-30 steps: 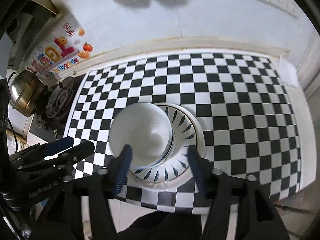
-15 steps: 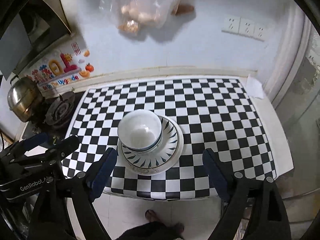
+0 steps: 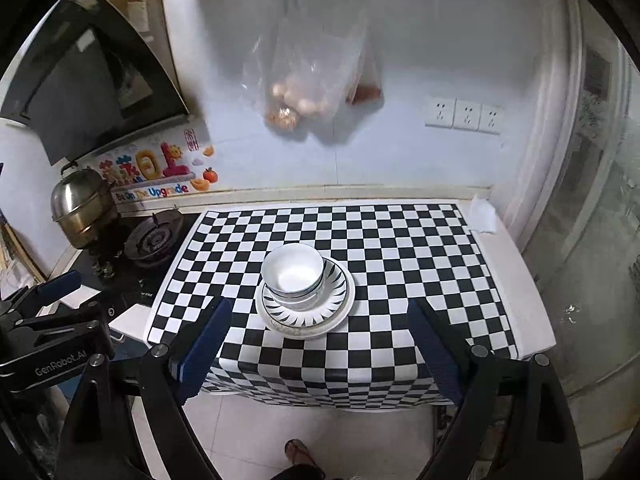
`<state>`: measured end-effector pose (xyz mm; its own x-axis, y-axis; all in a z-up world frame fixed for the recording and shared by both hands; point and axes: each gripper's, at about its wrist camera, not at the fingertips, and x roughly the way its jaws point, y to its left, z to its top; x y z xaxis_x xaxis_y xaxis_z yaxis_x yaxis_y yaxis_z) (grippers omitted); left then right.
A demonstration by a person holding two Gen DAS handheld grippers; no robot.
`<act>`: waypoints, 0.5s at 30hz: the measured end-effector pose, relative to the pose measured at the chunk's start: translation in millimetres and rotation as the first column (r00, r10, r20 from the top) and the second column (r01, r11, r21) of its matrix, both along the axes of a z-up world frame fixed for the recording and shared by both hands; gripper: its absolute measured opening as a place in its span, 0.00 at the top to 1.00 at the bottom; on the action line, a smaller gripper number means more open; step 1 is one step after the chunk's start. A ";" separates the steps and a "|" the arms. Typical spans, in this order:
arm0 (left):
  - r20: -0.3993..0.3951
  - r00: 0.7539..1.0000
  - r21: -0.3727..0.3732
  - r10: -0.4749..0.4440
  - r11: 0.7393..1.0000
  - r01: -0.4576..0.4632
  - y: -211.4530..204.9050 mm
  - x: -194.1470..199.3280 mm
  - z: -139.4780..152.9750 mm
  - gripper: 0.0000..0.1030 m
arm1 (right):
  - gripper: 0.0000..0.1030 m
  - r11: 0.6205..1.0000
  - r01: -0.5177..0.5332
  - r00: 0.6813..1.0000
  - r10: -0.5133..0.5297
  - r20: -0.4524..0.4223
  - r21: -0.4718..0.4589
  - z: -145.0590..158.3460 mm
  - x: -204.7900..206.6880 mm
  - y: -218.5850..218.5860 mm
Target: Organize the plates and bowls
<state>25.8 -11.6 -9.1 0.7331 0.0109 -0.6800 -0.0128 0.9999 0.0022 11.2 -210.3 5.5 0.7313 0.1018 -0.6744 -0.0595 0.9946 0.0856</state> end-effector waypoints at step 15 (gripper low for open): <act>0.078 0.997 0.031 0.019 0.999 -0.022 -24.1 -81.4 27.2 0.04 | 0.09 1.000 0.006 0.998 -0.005 0.069 -0.010 36.2 -104.5 -30.1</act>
